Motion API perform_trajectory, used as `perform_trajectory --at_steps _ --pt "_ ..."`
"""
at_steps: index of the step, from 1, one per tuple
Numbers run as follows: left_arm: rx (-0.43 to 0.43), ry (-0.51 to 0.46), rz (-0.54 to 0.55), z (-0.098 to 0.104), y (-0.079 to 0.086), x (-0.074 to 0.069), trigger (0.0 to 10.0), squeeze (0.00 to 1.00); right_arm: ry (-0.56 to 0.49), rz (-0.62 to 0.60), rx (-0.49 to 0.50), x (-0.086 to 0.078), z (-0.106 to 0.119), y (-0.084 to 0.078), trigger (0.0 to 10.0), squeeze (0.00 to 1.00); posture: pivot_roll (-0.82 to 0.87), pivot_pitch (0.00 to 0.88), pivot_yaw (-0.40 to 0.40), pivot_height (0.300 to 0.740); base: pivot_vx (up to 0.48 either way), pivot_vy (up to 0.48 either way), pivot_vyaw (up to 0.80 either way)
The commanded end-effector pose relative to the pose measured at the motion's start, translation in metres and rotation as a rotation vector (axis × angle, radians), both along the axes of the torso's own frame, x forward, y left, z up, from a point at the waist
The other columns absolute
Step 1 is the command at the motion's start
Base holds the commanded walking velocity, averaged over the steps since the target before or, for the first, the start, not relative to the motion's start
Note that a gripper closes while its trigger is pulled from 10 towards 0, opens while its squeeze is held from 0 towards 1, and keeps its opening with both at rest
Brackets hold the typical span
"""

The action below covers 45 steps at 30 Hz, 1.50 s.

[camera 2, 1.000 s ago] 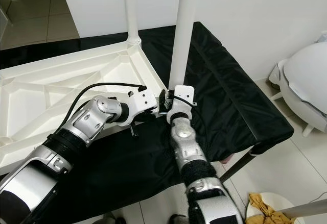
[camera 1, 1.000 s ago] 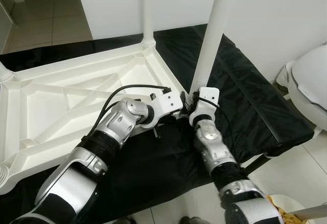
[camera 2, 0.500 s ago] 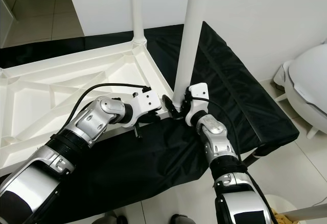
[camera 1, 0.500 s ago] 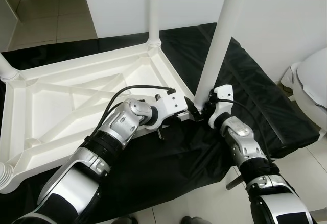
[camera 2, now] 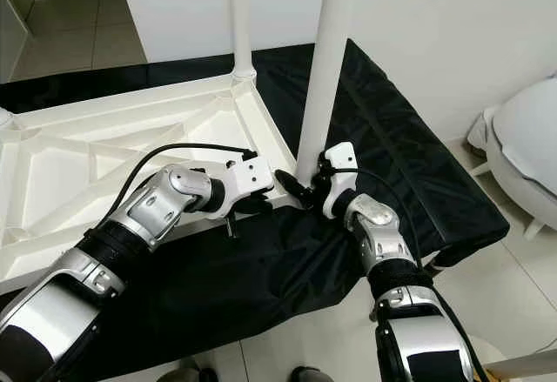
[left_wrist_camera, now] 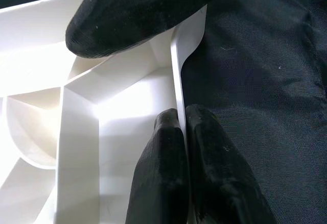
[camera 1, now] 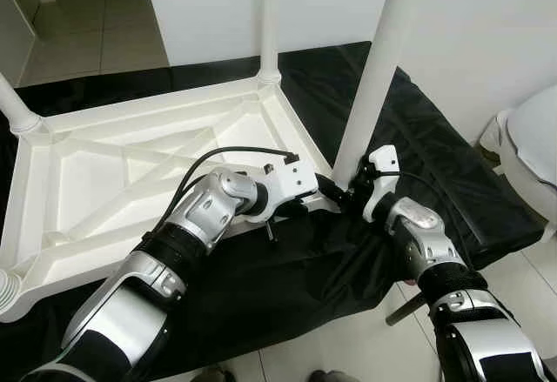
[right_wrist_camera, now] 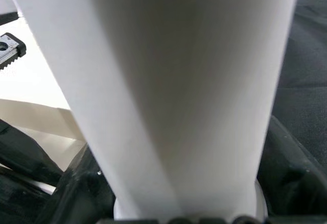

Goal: Building children table

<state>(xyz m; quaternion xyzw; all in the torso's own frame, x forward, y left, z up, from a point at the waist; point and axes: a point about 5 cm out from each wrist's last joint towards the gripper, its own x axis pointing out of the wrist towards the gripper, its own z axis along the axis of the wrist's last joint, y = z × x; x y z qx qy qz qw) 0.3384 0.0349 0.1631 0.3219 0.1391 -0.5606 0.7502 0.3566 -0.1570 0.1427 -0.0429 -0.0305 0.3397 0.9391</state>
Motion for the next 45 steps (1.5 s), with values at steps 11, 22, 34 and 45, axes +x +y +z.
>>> perform_trajectory --at_steps 11,22,34,45 --pt "0.036 -0.010 -0.004 0.003 0.010 0.003 10.0 0.00 0.043 -0.229 0.067 0.005 -0.006 -0.025 0.0 0.00 -0.06 0.070 0.043 0.740 0.000 0.000 0.00" --pt "0.034 -0.008 -0.003 0.002 0.010 0.002 10.0 0.00 0.057 -0.474 0.147 0.010 -0.008 -0.020 0.0 0.00 -0.06 0.075 0.045 0.740 0.000 0.000 0.00" --pt "0.032 -0.006 -0.005 0.001 0.009 0.002 10.0 0.00 0.035 -0.766 0.186 0.006 -0.008 0.011 0.0 0.00 -0.06 0.081 0.042 0.740 0.000 0.000 0.00" --pt "0.036 -0.006 -0.015 0.001 0.008 0.000 10.0 0.00 0.060 -0.848 0.176 -0.001 -0.012 0.038 0.0 0.00 -0.06 0.073 0.039 0.740 0.000 0.000 0.00"
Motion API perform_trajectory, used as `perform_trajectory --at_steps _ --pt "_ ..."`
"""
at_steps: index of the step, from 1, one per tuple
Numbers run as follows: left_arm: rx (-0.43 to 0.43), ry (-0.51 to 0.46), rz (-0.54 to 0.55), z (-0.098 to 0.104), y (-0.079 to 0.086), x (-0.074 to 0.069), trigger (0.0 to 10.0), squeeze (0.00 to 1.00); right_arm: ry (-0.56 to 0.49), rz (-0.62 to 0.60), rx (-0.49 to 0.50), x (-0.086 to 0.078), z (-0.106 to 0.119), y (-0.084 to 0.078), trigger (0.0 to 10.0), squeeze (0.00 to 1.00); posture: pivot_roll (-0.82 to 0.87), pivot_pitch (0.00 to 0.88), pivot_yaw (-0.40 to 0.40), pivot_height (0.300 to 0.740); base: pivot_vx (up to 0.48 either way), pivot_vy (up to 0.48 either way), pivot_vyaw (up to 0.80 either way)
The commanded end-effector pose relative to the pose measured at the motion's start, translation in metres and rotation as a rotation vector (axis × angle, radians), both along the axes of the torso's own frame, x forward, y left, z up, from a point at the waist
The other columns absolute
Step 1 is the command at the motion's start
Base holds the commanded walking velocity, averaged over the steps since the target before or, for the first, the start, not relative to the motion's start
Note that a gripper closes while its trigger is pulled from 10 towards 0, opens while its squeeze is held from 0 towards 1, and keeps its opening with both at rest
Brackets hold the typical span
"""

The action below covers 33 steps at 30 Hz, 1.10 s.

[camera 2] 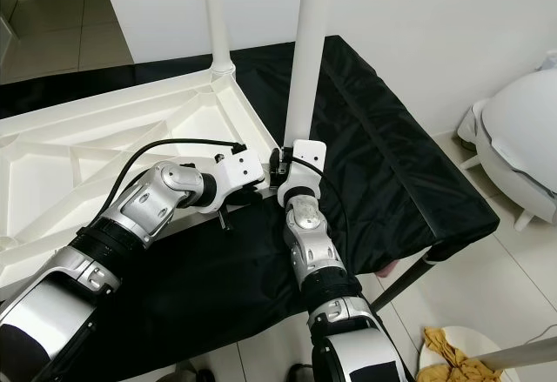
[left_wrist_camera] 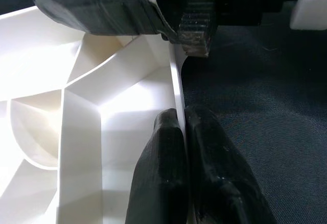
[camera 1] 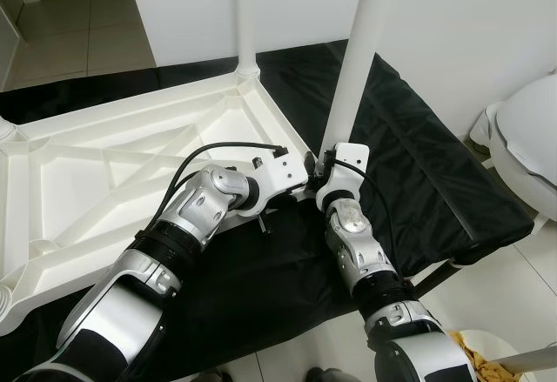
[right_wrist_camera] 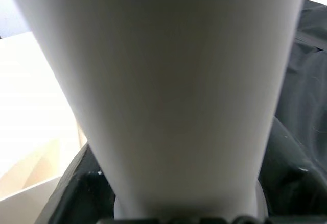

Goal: Building children table

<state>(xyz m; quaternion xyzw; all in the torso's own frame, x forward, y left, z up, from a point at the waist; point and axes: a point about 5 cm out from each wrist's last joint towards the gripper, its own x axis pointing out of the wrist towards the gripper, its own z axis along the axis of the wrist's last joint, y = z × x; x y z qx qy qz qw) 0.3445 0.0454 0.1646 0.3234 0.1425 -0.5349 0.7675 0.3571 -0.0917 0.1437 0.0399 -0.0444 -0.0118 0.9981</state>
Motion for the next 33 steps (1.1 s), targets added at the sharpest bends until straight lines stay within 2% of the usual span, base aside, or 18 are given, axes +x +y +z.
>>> perform_trajectory --at_steps 1,7,8,9,12,13,22,23,25,26,28,31,33 --pt "0.034 0.013 -0.074 -0.001 -0.003 -0.006 10.0 0.00 0.070 -0.132 0.004 -0.001 -0.013 -0.028 0.0 0.00 -0.06 0.073 0.039 0.740 0.000 0.000 0.00" --pt "0.034 0.013 -0.072 -0.001 -0.003 -0.005 10.0 0.00 0.079 -0.149 0.001 -0.002 -0.014 -0.027 0.0 0.00 -0.07 0.070 0.035 0.740 0.000 0.000 0.00" --pt "0.034 0.013 -0.072 -0.002 -0.003 -0.006 10.0 0.00 0.077 -0.150 -0.003 -0.002 -0.014 -0.027 5.9 0.00 -0.07 0.067 0.032 0.740 0.000 0.000 0.00" --pt "0.034 0.014 -0.072 -0.002 -0.002 -0.006 10.0 0.00 0.072 -0.146 -0.005 -0.002 -0.013 -0.028 10.0 0.00 -0.07 0.063 0.032 0.740 0.000 0.000 0.00" --pt "0.034 0.015 -0.072 -0.003 -0.002 -0.006 10.0 0.00 0.067 -0.144 -0.008 -0.002 -0.012 -0.028 10.0 0.00 -0.07 0.063 0.032 0.740 0.000 0.000 0.00" --pt "0.036 0.015 -0.072 -0.003 -0.002 -0.006 10.0 0.00 0.050 -0.132 -0.003 -0.002 -0.010 -0.030 10.0 1.00 -0.07 0.055 0.032 0.740 0.000 0.000 0.00" --pt "0.035 0.010 -0.069 -0.002 -0.003 -0.005 10.0 0.00 0.020 -0.030 -0.029 0.001 -0.006 -0.044 10.0 1.00 -0.07 0.046 0.031 0.740 0.000 0.000 0.00" --pt "0.035 0.009 -0.070 -0.002 -0.003 -0.005 10.0 0.00 0.008 0.014 -0.044 0.001 -0.004 -0.046 10.0 0.65 -0.07 0.046 0.030 0.740 0.000 0.000 0.00" --pt "0.035 0.009 -0.071 -0.002 -0.003 -0.005 10.0 0.00 0.000 0.043 -0.054 0.001 -0.002 -0.047 10.0 0.65 -0.07 0.046 0.030 0.740 0.000 0.000 0.00" --pt "0.036 0.009 -0.072 -0.002 -0.003 -0.005 10.0 0.00 -0.008 0.079 -0.068 0.002 -0.001 -0.050 10.0 0.00 -0.07 0.044 0.031 0.740 0.000 0.000 0.00" --pt "0.037 0.010 -0.073 -0.002 -0.003 -0.005 10.0 0.00 -0.014 0.193 -0.098 0.002 0.000 -0.052 10.0 0.00 -0.07 0.043 0.034 0.740 0.000 0.000 0.00" --pt "0.038 0.009 -0.074 -0.002 -0.003 -0.005 10.0 0.00 -0.017 0.250 -0.115 0.001 0.000 -0.053 10.0 0.00 -0.07 0.042 0.034 0.740 0.000 0.000 0.00" --pt "0.039 0.008 -0.075 -0.002 -0.003 -0.005 10.0 0.00 -0.026 0.366 -0.152 0.000 0.000 -0.053 10.0 0.00 -0.07 0.042 0.036 0.740 0.000 0.000 0.00"
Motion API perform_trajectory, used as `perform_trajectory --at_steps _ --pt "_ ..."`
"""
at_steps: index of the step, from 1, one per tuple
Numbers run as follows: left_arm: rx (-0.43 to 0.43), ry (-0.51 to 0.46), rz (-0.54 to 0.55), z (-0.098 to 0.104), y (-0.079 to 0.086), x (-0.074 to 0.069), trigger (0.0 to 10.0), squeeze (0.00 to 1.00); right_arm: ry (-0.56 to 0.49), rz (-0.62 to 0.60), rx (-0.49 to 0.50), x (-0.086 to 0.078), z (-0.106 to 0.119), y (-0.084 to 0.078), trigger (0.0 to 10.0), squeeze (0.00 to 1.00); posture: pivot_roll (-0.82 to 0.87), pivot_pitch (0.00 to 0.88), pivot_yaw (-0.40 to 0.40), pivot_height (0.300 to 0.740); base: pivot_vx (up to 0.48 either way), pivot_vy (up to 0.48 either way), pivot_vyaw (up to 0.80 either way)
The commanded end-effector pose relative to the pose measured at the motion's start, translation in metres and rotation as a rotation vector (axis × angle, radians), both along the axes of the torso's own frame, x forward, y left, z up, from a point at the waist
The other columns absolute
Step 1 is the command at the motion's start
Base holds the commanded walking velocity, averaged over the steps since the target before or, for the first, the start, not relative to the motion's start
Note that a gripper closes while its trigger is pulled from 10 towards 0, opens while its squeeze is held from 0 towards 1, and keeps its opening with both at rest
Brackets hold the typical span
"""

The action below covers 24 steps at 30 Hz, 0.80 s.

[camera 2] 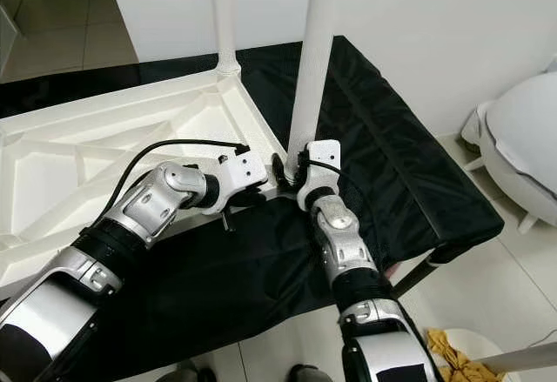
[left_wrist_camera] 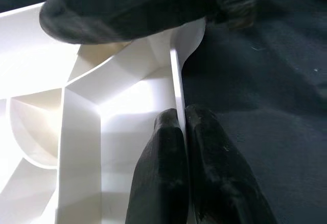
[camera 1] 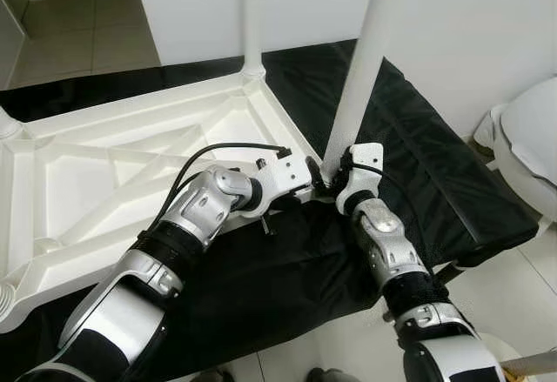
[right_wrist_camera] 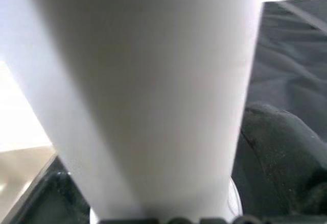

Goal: Building children table

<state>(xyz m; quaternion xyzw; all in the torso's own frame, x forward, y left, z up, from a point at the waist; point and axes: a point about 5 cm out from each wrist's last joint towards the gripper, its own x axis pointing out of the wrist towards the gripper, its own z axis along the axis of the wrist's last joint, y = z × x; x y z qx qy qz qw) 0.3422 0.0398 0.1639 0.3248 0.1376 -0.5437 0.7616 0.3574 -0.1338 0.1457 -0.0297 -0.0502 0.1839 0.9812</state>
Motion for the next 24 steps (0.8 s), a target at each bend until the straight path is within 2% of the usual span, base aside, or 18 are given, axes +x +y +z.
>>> perform_trajectory --at_steps 1,8,10,14,15,24 --pt "0.041 0.009 -0.052 -0.001 0.002 -0.002 10.0 0.00 0.002 0.018 -0.003 -0.001 -0.003 -0.011 10.0 0.00 -0.07 0.042 0.035 0.740 0.000 0.000 0.00" --pt "0.042 0.010 -0.052 0.000 0.003 -0.003 10.0 0.00 -0.014 0.168 -0.044 -0.003 0.000 -0.014 10.0 0.00 -0.06 0.043 0.037 0.740 0.000 0.000 0.00" --pt "0.044 0.010 -0.051 0.000 0.004 -0.003 10.0 0.00 0.006 0.249 -0.042 -0.005 -0.001 -0.016 10.0 0.00 -0.06 0.042 0.038 0.740 0.000 0.000 0.00" --pt "0.046 0.009 -0.049 0.000 0.005 -0.003 10.0 0.00 0.034 0.308 -0.045 -0.006 -0.004 -0.019 10.0 0.00 -0.05 0.042 0.038 0.740 0.000 0.000 0.00" --pt "0.046 0.008 -0.048 0.000 0.005 -0.002 10.0 0.00 0.072 0.346 -0.057 -0.008 -0.010 -0.022 0.0 0.00 -0.05 0.042 0.039 0.740 0.000 0.000 0.00" --pt "0.046 0.006 -0.045 0.001 0.006 -0.002 10.0 0.00 0.121 0.371 -0.052 -0.010 -0.018 -0.028 0.0 0.00 -0.05 0.050 0.040 0.740 0.000 0.000 0.00"
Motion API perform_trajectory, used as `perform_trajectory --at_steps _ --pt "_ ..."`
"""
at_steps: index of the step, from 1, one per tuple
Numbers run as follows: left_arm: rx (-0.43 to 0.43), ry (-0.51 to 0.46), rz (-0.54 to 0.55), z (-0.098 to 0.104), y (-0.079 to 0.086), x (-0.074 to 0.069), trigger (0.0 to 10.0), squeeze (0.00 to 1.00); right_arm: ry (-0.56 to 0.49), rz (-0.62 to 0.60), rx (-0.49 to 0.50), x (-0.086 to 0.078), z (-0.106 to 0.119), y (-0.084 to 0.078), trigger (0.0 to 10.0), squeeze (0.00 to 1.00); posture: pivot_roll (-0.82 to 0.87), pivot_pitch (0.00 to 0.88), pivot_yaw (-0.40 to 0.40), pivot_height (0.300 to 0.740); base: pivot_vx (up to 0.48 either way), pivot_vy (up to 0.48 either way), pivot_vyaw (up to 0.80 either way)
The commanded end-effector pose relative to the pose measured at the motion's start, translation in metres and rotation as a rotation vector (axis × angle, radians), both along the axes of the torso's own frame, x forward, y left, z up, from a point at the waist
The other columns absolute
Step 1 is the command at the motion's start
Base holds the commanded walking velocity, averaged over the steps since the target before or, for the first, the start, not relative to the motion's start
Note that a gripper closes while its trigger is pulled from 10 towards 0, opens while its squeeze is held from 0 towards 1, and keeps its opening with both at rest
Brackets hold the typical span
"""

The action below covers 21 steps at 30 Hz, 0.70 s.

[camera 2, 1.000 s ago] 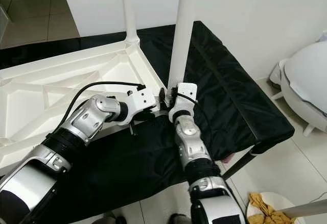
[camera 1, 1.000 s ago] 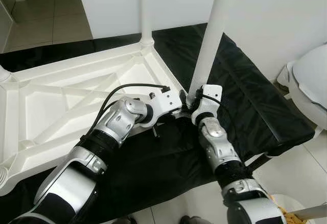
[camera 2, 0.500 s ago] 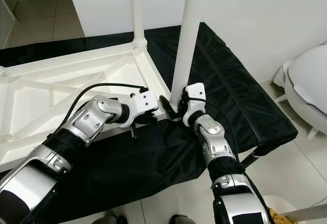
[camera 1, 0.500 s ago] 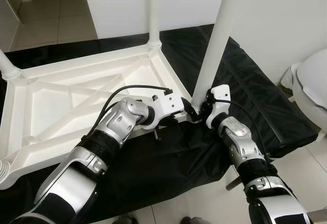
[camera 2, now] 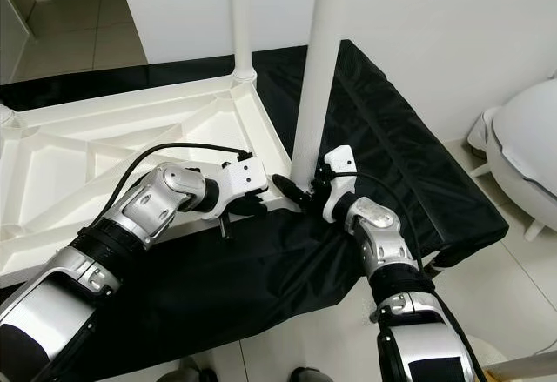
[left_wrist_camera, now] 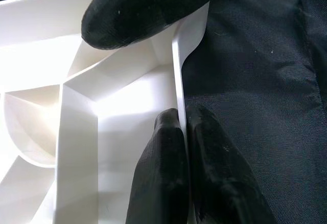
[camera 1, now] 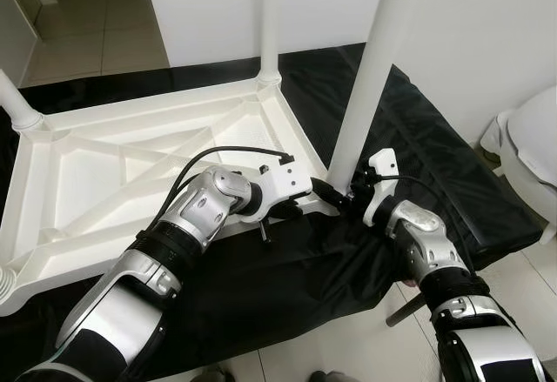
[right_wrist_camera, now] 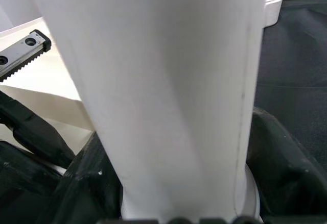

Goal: Building children table

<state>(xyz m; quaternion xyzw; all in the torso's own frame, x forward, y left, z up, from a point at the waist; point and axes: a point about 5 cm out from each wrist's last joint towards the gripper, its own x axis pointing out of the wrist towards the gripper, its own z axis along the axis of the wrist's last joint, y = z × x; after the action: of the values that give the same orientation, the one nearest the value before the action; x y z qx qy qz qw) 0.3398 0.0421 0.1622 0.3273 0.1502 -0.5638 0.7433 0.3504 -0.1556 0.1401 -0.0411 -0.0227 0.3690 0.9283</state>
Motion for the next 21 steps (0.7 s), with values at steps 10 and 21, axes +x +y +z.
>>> perform_trajectory --at_steps 10,21 --pt "0.013 -0.029 0.009 0.0049 0.0054 0.0032 10.0 0.00 0.037 -0.153 0.078 0.0023 -0.0066 -0.0131 0.0 0.00 -0.06 0.064 0.042 0.740 0.000 0.000 0.00" --pt "0.007 -0.021 0.015 0.0028 0.0056 0.0022 10.0 0.00 0.024 -0.458 0.123 0.0064 -0.0093 -0.0105 0.0 0.00 -0.06 0.071 0.041 0.740 0.000 0.000 0.00"
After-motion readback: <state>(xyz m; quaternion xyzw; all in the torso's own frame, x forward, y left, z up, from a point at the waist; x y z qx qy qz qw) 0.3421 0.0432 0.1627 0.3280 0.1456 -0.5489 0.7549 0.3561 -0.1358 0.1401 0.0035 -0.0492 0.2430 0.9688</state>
